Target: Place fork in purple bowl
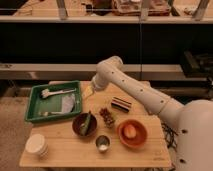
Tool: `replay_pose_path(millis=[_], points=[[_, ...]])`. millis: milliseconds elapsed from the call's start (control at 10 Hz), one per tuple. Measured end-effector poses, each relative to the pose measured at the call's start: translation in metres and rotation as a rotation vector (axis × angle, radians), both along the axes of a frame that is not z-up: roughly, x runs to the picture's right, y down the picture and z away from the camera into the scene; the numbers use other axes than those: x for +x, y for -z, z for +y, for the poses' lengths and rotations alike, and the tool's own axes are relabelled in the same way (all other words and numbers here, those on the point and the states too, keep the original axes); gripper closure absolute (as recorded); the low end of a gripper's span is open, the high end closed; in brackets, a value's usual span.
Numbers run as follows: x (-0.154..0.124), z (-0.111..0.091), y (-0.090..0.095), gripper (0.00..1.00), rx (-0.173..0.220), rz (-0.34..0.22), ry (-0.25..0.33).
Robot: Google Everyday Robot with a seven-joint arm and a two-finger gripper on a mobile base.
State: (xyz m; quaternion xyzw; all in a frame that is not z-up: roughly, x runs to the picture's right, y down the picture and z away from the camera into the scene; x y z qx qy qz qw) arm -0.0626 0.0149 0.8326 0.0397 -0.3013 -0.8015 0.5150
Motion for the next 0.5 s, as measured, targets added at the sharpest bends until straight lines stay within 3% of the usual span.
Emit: replay_pose_path(millis=[200, 500], points=[[-0.006, -0.001, 0.001, 0.2, 0.003, -0.007, 0.008], [-0.025, -0.013, 0.009, 0.2, 0.068, -0.052, 0.083]])
